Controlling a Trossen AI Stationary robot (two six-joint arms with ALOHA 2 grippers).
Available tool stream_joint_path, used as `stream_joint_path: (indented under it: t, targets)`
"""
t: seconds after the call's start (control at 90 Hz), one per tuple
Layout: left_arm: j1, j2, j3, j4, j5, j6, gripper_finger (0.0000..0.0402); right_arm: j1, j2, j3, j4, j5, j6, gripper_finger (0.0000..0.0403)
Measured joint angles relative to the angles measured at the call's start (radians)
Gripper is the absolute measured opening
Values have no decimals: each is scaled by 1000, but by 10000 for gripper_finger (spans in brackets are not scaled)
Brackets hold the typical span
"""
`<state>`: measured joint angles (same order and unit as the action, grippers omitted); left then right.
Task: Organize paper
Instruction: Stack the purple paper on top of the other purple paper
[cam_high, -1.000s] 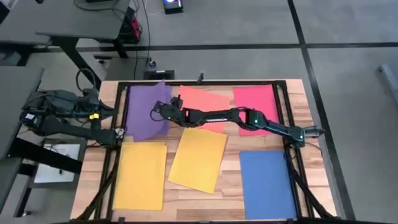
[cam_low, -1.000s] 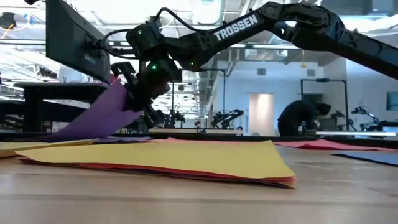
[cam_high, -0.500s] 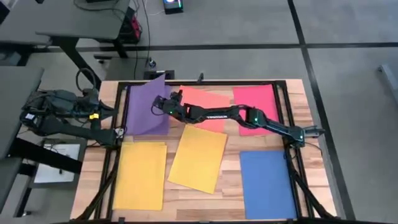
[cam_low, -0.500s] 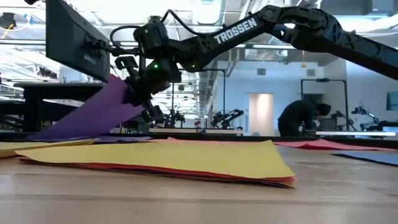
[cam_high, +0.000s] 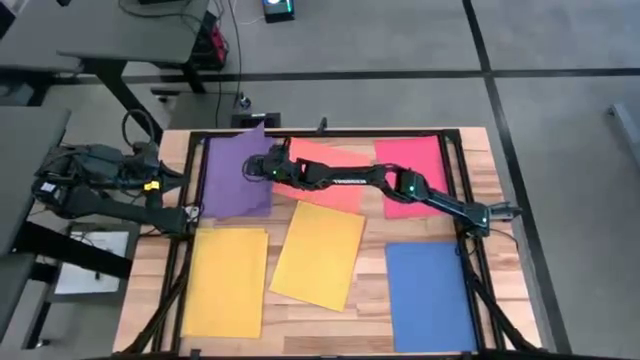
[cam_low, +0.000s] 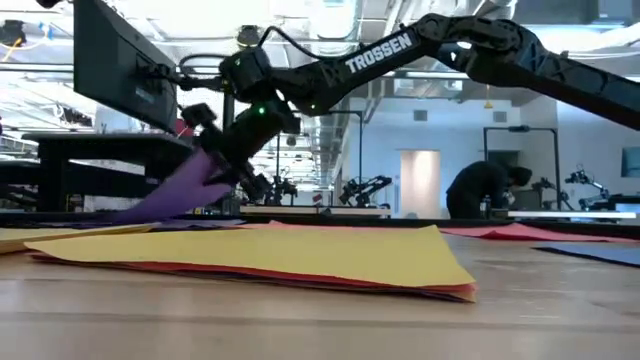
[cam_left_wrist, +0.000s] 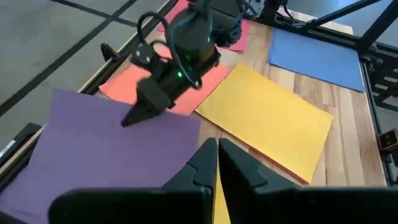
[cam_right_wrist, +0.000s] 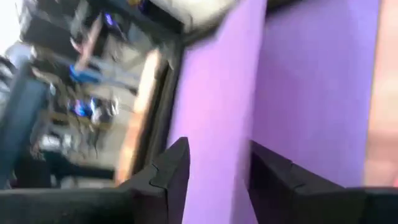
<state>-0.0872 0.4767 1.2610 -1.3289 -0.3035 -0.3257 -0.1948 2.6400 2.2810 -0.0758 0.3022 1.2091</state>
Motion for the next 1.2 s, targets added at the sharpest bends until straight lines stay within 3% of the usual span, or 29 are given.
stream_joint_path:
  t: [0.067,0.278,0.378,0.678,0.844,1.056,1.2]
  targets:
    - [0,0,0,0,0,-8,0,10,0,0,43,10,64,132]
    - [0,0,0,0,0,4,0,24,-1,1,50,184,167,132]
    - [0,0,0,0,0,3,0,22,0,0,52,192,253,132]
    - [0,0,0,0,0,1,0,38,-2,0,47,163,196,132]
    - [0,0,0,-5,0,1,0,33,-2,0,28,-41,9,132]
    - [0,0,0,-27,0,8,0,21,-8,25,16,-563,-228,124]
    - [0,0,0,-27,0,24,0,69,-11,31,-21,-571,-164,74]
